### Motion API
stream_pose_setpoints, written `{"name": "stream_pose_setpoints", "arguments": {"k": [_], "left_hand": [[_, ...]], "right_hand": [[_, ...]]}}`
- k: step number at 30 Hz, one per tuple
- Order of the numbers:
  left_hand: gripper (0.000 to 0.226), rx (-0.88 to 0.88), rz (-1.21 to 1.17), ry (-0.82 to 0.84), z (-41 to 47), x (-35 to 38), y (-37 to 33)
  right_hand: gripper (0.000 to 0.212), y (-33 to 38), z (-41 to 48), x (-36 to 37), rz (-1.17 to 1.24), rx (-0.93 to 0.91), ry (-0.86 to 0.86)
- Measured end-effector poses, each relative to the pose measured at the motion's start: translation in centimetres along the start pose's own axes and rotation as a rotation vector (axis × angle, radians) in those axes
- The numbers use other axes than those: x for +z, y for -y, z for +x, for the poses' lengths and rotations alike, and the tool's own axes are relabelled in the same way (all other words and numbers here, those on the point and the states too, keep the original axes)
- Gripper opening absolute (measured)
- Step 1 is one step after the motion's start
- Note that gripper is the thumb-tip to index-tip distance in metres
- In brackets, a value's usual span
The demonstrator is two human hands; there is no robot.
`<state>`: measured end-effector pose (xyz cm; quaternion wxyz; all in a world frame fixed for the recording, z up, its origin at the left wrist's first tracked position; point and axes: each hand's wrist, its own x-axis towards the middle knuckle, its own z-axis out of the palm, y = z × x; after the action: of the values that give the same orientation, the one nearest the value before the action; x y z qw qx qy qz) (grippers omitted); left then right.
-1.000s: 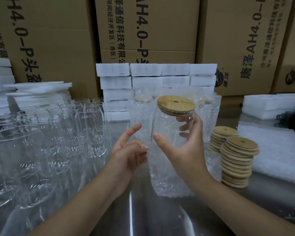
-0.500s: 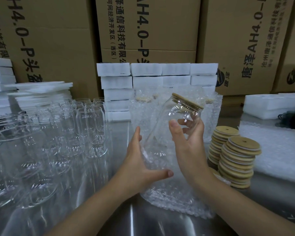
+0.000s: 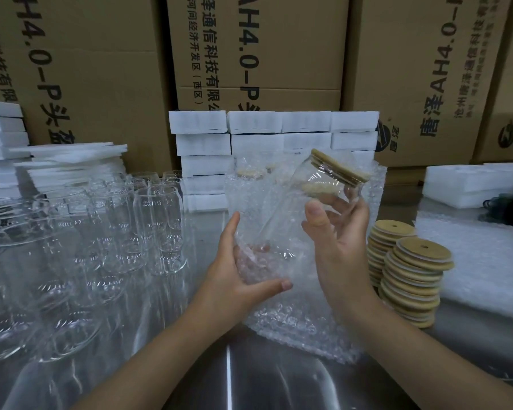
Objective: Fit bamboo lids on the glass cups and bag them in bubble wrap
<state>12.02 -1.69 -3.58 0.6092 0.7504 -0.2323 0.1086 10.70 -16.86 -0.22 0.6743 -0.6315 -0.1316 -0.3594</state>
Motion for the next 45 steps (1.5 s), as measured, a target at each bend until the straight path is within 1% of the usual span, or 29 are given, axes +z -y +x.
{"name": "stream_pose_setpoints", "arguments": {"k": [4, 8, 10, 12, 14, 17, 20, 21, 24, 27, 28, 29, 32, 35, 36, 37, 42, 45], "left_hand": [[0.114, 0.009, 0.041, -0.003, -0.2, 0.0, 0.1], [0.117, 0.002, 0.064, -0.048, -0.3, 0.0, 0.2], [0.113, 0.0, 0.053, -0.09, -0.2, 0.1, 0.2], [0.114, 0.003, 0.0, -0.123, -0.1, 0.2, 0.2], [0.114, 0.023, -0.077, -0.148, 0.0, 0.3, 0.3], [0.102, 0.078, -0.138, -0.225, 0.0, 0.3, 0.0], [0.098, 0.086, -0.172, -0.275, 0.0, 0.3, -0.6], [0.097, 0.089, -0.181, -0.286, 0.0, 0.2, -0.6], [0.089, 0.092, -0.169, -0.313, 0.1, 0.0, -0.7], [0.075, 0.085, -0.167, -0.297, 0.3, -0.2, -0.9], [0.075, 0.091, -0.176, -0.283, 0.3, -0.3, -1.0], [0.082, 0.095, -0.189, -0.267, 0.3, -0.4, -1.1], [0.116, 0.068, -0.219, -0.185, 0.1, -0.5, -1.3], [0.132, 0.033, -0.192, -0.064, -0.1, -0.5, -1.0], [0.133, 0.014, -0.172, -0.025, -0.1, -0.4, -0.8], [0.128, 0.0, -0.156, 0.01, -0.1, -0.3, -0.6], [0.102, -0.022, -0.057, 0.17, 0.0, 0.1, 0.0], [0.097, -0.006, -0.006, 0.174, 0.3, -0.1, 0.6]], "right_hand": [[0.079, -0.2, -0.2, 0.0, -0.038, 0.027, 0.085], [0.087, -0.8, -0.5, 0.2, -0.068, 0.075, 0.18], [0.081, -1.1, -0.6, 0.3, -0.087, 0.111, 0.254], [0.078, -1.2, -0.5, 0.4, -0.1, 0.149, 0.338], [0.085, -1.3, -0.4, 0.3, -0.099, 0.171, 0.411], [0.083, -1.3, -0.2, 0.2, -0.118, 0.183, 0.508], [0.078, -1.1, 0.0, -0.1, -0.171, 0.185, 0.582], [0.083, -1.1, 0.0, -0.1, -0.193, 0.176, 0.599], [0.108, -1.4, 0.0, -0.2, -0.253, 0.189, 0.624], [0.117, -1.6, -0.2, -0.2, -0.331, 0.266, 0.664], [0.117, -1.6, -0.2, -0.2, -0.35, 0.277, 0.668], [0.116, -1.6, -0.3, -0.2, -0.356, 0.274, 0.658], [0.108, -1.6, -0.6, 0.0, -0.306, 0.229, 0.571], [0.103, -1.2, -0.5, 0.3, -0.205, 0.195, 0.464], [0.101, -1.1, -0.4, 0.2, -0.175, 0.183, 0.428], [0.1, -1.1, -0.3, 0.1, -0.159, 0.17, 0.395], [0.09, -0.9, 0.0, -0.3, -0.206, 0.095, 0.301], [0.093, -0.6, 0.2, -0.4, -0.186, 0.062, 0.243]]}}
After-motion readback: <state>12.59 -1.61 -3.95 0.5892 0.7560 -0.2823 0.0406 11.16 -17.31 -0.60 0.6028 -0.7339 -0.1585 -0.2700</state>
